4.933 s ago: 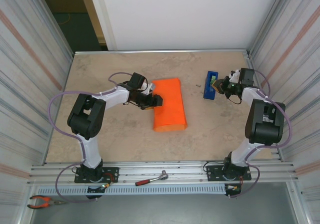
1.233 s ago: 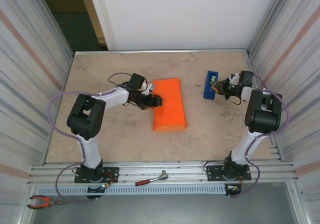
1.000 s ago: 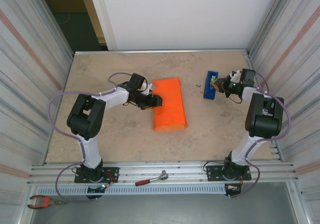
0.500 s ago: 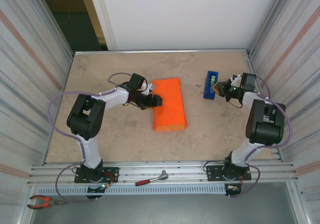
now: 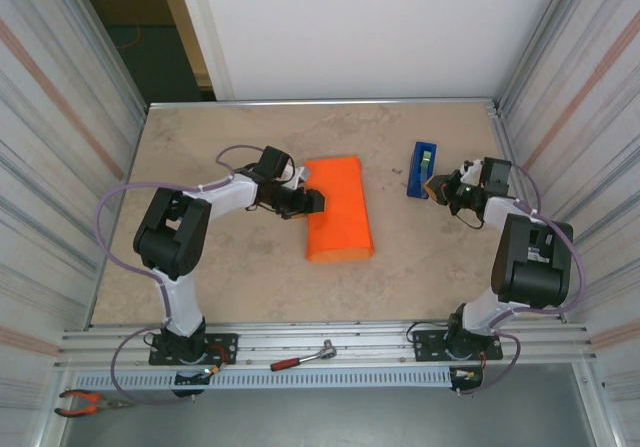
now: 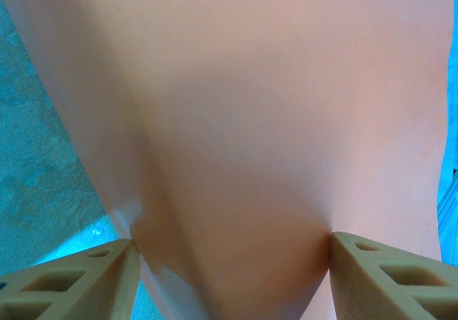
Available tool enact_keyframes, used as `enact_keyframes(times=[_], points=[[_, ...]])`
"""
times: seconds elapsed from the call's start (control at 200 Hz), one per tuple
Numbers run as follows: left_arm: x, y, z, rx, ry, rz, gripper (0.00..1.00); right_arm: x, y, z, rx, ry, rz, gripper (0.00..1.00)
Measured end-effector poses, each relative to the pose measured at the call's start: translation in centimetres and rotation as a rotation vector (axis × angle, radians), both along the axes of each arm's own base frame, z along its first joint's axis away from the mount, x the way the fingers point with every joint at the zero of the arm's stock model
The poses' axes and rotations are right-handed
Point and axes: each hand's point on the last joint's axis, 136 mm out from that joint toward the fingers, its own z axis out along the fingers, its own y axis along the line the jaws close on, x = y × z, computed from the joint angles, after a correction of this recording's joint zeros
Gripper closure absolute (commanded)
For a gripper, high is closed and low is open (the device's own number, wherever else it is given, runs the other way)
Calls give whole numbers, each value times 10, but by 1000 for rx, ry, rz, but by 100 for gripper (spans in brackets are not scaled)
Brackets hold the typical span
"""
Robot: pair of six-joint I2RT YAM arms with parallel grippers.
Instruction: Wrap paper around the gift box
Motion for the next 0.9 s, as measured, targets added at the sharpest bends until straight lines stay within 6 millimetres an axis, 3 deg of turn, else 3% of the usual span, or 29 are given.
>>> enact_keyframes(times=[0.351, 0.571, 0.747, 0.902], points=[[0, 0, 0, -2, -5, 1, 32, -5, -2, -27, -12, 29, -21, 100], [0, 0, 0, -3, -10, 3, 33, -2, -4, -33, 8, 26, -31, 100], [0, 1, 1, -1, -14, 4, 33, -2, -2, -27, 14, -3, -21, 58], [0, 1, 1, -1, -15, 4, 33, -19, 1, -19, 11, -2, -20, 43]])
